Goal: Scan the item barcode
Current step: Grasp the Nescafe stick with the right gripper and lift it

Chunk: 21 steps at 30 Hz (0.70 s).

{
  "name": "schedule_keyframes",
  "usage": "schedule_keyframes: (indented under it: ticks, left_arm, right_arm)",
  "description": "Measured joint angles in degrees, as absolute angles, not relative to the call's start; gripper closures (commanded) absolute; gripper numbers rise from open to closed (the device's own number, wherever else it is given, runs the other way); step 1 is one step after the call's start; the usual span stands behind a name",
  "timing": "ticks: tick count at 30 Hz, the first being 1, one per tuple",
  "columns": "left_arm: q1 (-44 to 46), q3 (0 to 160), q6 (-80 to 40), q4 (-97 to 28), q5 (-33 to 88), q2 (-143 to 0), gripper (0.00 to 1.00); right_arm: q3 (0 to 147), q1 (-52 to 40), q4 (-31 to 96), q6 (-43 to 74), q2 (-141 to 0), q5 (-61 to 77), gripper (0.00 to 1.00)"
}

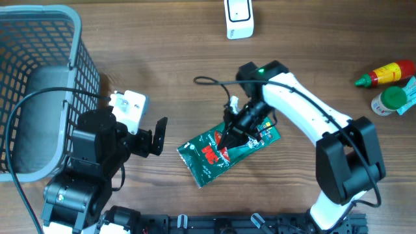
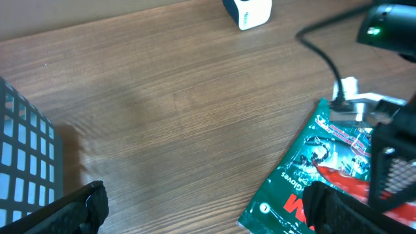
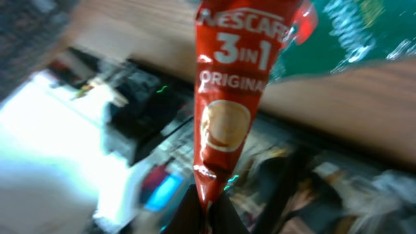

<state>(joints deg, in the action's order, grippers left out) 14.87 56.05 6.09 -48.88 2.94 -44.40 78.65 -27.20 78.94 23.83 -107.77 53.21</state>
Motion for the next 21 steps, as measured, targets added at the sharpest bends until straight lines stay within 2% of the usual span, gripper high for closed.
schedule_keyframes:
  ticks: [7,21]
  left_arm:
    - [14.87,56.05,6.11,-48.88,2.94,-44.40,0.00]
    - [14.87,56.05,6.09,-48.88,2.92,-44.40,0.00]
  right_arm:
    - [78.65,-20.03,91.18,23.68,-107.77,67.75,0.96]
    - [78.65,-16.60,92.31,30.79,-107.77,88.73,0.96]
